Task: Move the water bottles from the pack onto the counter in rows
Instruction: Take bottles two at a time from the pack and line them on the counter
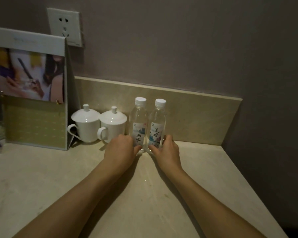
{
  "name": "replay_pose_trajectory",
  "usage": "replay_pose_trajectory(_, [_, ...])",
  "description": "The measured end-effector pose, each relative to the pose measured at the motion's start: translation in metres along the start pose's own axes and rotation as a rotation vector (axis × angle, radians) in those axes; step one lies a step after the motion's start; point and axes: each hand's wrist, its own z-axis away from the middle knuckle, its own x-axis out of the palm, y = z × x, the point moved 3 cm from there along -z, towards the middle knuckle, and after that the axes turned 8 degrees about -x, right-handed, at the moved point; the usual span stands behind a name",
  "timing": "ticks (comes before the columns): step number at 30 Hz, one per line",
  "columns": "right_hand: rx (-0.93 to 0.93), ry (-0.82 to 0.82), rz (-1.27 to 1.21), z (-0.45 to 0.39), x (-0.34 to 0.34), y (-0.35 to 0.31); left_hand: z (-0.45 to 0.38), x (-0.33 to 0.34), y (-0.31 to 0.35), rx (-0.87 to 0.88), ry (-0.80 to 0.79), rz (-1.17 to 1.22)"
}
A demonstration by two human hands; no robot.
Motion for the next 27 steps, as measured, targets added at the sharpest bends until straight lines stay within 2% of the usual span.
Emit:
replay_pose_trajectory(6, [-0.002,-0.017,-0.006,-0.008,0.003,0.001,-0.01,0.008,0.0,-0.001,-0.079,-0.056])
replay_pose_trajectory(27, [-0.029,-0.004,0.002,-0.024,0.013,-0.002,-0.024,0.025,0.0,-0.062,0.011,-0.05])
